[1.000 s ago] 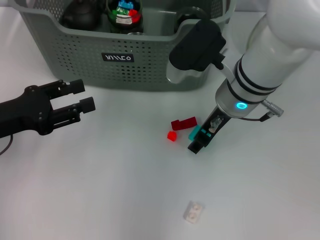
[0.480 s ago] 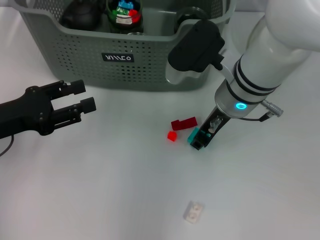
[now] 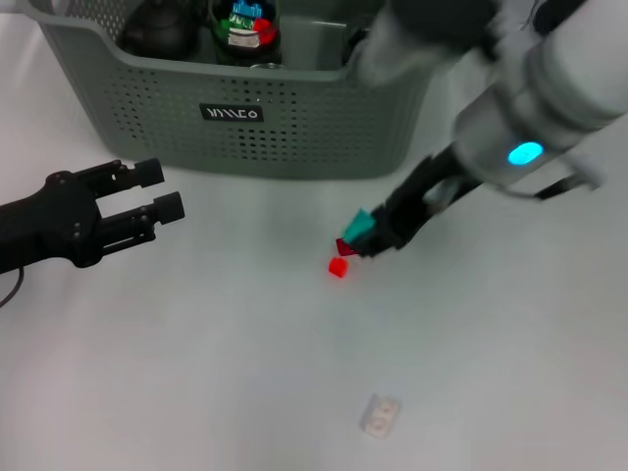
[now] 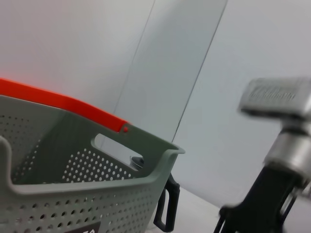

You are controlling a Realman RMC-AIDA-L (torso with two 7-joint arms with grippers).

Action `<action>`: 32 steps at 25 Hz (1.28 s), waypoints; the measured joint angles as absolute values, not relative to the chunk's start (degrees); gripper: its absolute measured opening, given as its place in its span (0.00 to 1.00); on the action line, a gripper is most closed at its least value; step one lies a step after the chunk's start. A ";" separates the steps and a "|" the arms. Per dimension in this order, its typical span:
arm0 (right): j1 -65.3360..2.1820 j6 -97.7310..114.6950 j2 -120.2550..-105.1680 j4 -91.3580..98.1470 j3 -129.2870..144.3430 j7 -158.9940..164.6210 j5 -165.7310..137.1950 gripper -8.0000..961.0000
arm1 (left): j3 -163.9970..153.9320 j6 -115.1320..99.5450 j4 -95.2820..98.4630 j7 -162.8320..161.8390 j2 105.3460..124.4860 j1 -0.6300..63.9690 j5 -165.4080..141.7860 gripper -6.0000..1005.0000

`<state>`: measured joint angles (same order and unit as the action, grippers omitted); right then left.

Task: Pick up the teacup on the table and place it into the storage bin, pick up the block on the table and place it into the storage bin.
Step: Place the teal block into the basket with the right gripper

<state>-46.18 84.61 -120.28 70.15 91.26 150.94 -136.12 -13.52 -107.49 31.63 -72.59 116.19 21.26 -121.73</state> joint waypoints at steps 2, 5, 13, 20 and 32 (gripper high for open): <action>-43.78 89.87 -120.20 73.43 83.69 146.32 -131.37 0.45 | -12.87 -107.48 31.64 -72.59 116.14 21.17 -121.73 0.64; -42.46 99.14 -119.89 73.13 69.84 139.14 -122.86 0.45 | -12.16 -107.48 31.64 -72.60 116.02 21.11 -121.73 0.64; -41.39 111.91 -117.38 62.82 44.04 120.90 -96.17 0.45 | -12.13 -107.37 31.55 -72.83 116.01 21.75 -121.73 0.64; -46.03 101.48 -115.15 62.99 44.47 119.99 -86.71 0.45 | -12.10 -108.34 31.55 -73.51 115.91 22.20 -121.11 0.64; -69.87 72.14 -120.03 63.36 52.50 135.75 -135.71 0.45 | -12.13 -108.43 31.55 -74.50 116.06 21.80 -120.43 0.64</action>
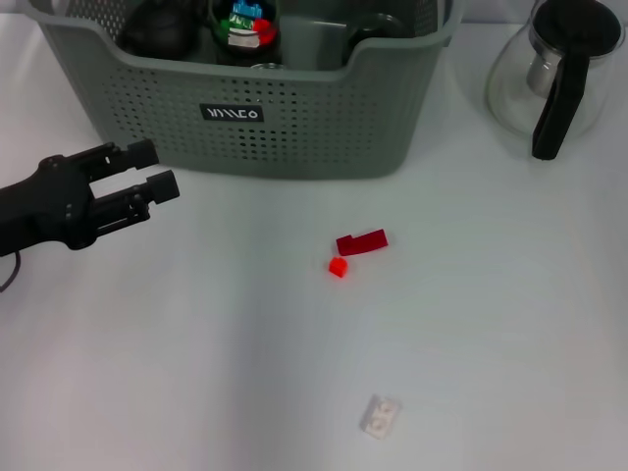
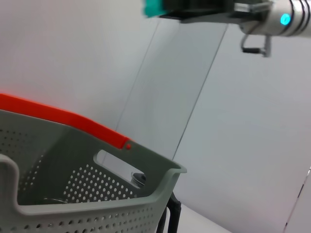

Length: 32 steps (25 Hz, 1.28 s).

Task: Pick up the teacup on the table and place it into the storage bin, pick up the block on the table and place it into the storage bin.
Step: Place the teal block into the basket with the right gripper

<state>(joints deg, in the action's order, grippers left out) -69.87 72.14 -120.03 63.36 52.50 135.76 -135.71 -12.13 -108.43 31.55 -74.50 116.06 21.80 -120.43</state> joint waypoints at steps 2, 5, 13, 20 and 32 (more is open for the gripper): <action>-71.88 67.24 -120.65 61.42 56.87 138.14 -140.99 0.45 | -12.13 -108.40 31.55 -74.53 116.15 21.80 -120.37 0.64; -73.67 57.94 -120.67 55.33 64.49 141.64 -142.99 0.45 | -12.12 -108.29 31.55 -74.53 116.25 21.81 -120.25 0.64; -80.79 39.56 -120.40 31.03 70.65 142.00 -143.46 0.45 | -12.13 -107.80 30.90 -74.46 116.45 21.79 -120.22 0.64; -81.09 34.99 -120.82 25.85 72.57 142.00 -142.73 0.45 | -12.13 -107.37 30.79 -74.21 116.52 21.79 -120.22 0.64; -81.12 34.20 -120.84 24.88 72.91 142.00 -141.50 0.47 | -12.35 -106.85 30.76 -74.17 116.83 21.79 -120.32 0.64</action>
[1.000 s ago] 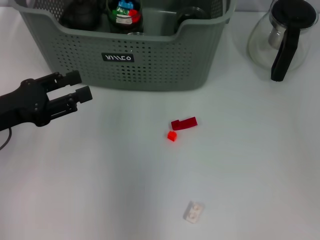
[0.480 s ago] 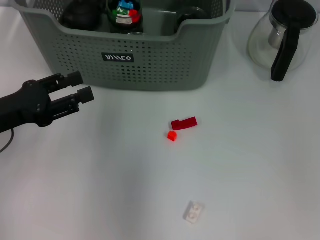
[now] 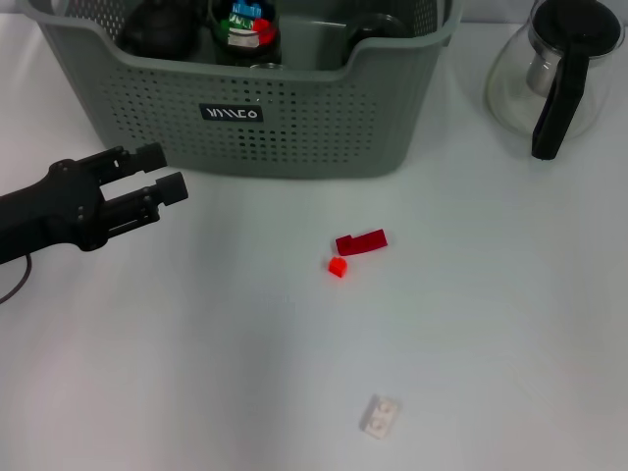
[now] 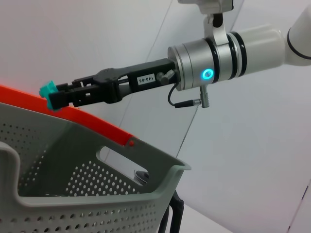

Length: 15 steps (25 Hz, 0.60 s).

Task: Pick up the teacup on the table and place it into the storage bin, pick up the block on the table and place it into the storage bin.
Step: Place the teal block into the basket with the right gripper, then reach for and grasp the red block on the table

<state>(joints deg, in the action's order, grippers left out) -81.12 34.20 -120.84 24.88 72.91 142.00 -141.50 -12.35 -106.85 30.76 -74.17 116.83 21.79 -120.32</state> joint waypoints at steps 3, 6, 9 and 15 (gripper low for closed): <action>-81.31 34.15 -120.74 25.12 72.93 142.02 -141.50 0.48 | -12.24 -106.85 30.76 -74.18 116.83 21.52 -120.36 0.64; -81.33 34.03 -120.72 25.67 72.94 141.90 -141.50 0.48 | -12.22 -106.81 30.76 -74.13 116.83 21.28 -120.32 0.64; -81.04 33.94 -120.59 26.56 72.70 141.90 -141.50 0.49 | -12.21 -106.78 30.76 -74.11 116.81 21.20 -120.29 0.64; -79.70 34.72 -120.49 29.54 72.64 141.85 -141.21 0.71 | -12.21 -106.78 30.76 -74.09 116.80 21.31 -120.24 0.64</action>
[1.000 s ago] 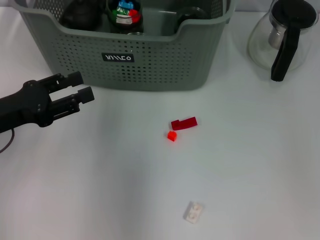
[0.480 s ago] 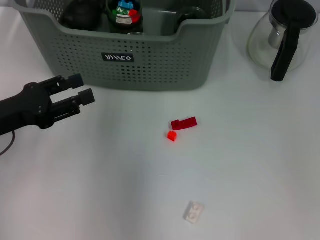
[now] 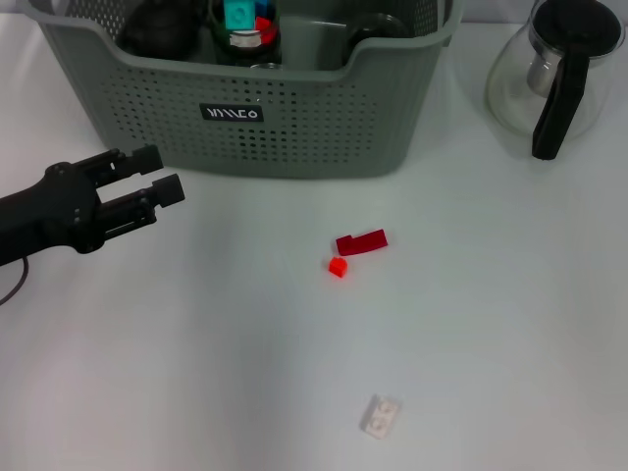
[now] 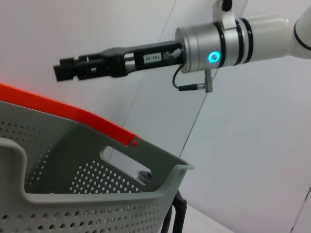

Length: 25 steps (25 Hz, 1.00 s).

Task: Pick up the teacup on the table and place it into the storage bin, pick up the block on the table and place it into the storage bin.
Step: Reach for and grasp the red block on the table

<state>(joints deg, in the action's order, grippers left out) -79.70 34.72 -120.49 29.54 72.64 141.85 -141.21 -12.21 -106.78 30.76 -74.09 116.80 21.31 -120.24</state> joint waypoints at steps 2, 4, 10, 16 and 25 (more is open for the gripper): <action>-76.84 35.85 -120.72 34.82 73.45 140.54 -138.87 0.71 | -12.21 -106.76 30.76 -74.09 116.80 21.41 -120.23 0.64; -71.62 37.85 -120.76 42.75 75.35 136.13 -132.35 0.71 | -12.21 -106.77 30.76 -74.09 116.80 21.41 -120.22 0.64; -52.58 48.33 -120.13 59.70 75.39 114.33 -101.52 0.71 | -12.14 -106.77 30.76 -74.09 116.75 21.23 -120.22 0.64; -38.83 77.04 -119.82 58.35 64.84 92.37 -78.77 0.71 | -12.13 -106.71 30.76 -74.11 116.63 21.97 -120.24 0.64; -36.55 105.83 -112.37 52.96 58.71 100.53 -90.99 0.71 | -12.34 -106.65 30.76 -74.50 116.54 23.02 -120.24 0.64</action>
